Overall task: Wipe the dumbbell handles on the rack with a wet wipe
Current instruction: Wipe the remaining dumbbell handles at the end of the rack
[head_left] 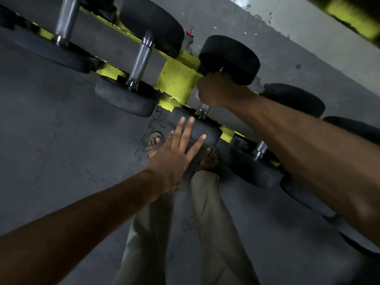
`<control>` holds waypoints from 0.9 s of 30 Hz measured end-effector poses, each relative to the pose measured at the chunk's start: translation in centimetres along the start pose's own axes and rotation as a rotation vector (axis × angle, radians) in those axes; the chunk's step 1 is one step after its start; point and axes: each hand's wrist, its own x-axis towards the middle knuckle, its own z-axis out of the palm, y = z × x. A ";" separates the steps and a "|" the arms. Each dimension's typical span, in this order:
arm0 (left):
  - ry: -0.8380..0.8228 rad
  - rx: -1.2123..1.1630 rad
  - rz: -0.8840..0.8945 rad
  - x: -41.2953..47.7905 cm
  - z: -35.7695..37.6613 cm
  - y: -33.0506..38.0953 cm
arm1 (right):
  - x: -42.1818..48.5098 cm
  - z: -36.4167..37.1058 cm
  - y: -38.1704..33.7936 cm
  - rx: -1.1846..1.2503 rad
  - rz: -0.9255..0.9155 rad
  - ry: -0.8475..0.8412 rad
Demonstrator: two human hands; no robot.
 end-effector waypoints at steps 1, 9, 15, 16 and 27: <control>0.000 0.002 -0.004 0.0 0.1 0.1 | -0.3 0.2 0.0 0.017 -0.032 0.020; -0.038 0.033 -0.032 0.1 -0.3 0.3 | -3.0 0.7 -0.2 0.053 -0.169 0.020; -0.015 0.021 -0.045 0.2 0.4 0.6 | -1.0 -0.1 -4.9 0.043 -0.045 -0.359; 0.004 0.018 -0.043 0.3 0.7 0.5 | -0.5 -0.6 -5.2 0.044 -0.033 -0.408; 0.030 0.003 -0.023 0.1 0.7 0.2 | -3.9 3.0 -1.8 0.108 -0.152 0.072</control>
